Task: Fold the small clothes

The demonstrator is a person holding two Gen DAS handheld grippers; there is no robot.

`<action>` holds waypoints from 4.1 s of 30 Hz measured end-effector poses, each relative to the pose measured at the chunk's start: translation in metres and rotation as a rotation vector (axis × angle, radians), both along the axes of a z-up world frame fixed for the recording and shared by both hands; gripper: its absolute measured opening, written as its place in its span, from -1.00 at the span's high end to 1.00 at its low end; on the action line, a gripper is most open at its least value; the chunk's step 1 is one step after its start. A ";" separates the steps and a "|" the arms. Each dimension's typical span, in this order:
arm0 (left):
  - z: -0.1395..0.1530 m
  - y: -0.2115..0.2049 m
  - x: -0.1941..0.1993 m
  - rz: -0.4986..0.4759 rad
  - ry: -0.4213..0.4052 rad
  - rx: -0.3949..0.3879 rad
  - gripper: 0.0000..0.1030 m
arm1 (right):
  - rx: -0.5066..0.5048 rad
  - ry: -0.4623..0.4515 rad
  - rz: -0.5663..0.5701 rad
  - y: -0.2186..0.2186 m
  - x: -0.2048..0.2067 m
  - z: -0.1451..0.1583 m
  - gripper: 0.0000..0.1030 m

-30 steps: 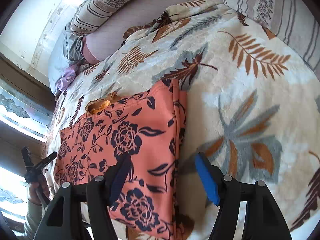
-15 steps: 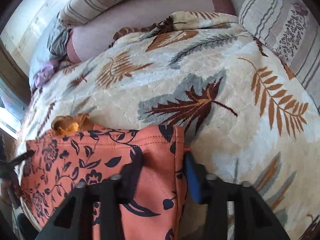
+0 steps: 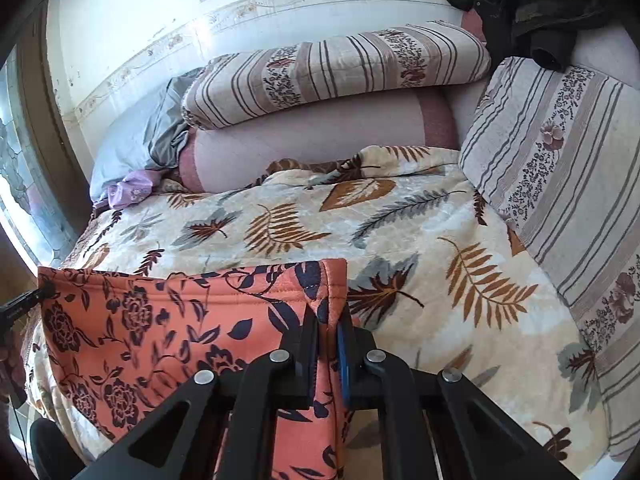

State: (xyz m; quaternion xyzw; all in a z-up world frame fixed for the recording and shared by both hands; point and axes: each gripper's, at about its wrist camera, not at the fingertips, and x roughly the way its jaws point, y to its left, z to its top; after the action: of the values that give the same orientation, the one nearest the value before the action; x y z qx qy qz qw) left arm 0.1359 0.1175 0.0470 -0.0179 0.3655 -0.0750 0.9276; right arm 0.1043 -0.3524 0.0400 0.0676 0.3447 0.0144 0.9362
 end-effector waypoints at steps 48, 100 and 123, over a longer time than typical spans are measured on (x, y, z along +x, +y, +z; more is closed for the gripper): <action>-0.049 -0.038 -0.116 0.110 0.137 0.035 -0.67 | 0.893 0.292 -0.149 0.013 -0.141 -0.169 -0.72; -0.119 -0.162 -0.083 -0.138 0.140 0.188 -0.96 | 0.695 0.281 -0.169 -0.053 0.036 -0.118 -0.61; -0.115 -0.156 -0.090 -0.169 0.106 0.145 -0.97 | 0.234 0.034 -0.055 0.065 -0.037 -0.036 -0.79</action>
State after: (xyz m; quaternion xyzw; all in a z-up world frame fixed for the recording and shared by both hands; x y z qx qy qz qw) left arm 0.0461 -0.0388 -0.0679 0.0763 0.4186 -0.1252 0.8962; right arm 0.0672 -0.2873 0.0039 0.1861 0.3546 0.0277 0.9159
